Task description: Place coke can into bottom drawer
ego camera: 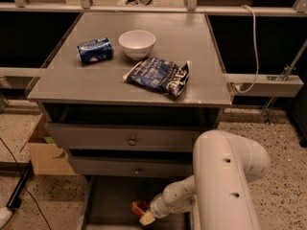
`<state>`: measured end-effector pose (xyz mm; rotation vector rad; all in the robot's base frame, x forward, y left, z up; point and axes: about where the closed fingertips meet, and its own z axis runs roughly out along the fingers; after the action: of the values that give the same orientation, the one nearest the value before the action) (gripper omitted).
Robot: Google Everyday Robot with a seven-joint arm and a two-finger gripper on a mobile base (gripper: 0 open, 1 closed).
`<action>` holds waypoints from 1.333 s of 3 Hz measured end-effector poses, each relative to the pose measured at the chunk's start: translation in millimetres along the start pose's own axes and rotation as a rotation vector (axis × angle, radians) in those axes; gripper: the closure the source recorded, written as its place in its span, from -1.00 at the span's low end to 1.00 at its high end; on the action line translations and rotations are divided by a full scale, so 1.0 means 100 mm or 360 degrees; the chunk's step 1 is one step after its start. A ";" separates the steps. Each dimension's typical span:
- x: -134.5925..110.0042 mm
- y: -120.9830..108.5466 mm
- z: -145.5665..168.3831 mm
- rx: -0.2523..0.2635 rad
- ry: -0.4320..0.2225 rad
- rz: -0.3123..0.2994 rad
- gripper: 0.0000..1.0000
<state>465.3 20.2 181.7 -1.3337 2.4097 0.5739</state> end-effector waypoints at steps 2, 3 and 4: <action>0.29 -0.05 0.49 0.0006 0.0002 0.0165 1.00; 0.28 -0.07 0.54 -0.0007 0.0011 0.0163 1.00; 0.27 -0.07 0.55 -0.0009 0.0013 0.0163 0.74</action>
Offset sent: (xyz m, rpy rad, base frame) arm -0.0029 -0.0051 -0.0526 -0.0175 0.0581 -0.1194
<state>462.1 24.0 120.3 -1.2225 2.4960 0.6036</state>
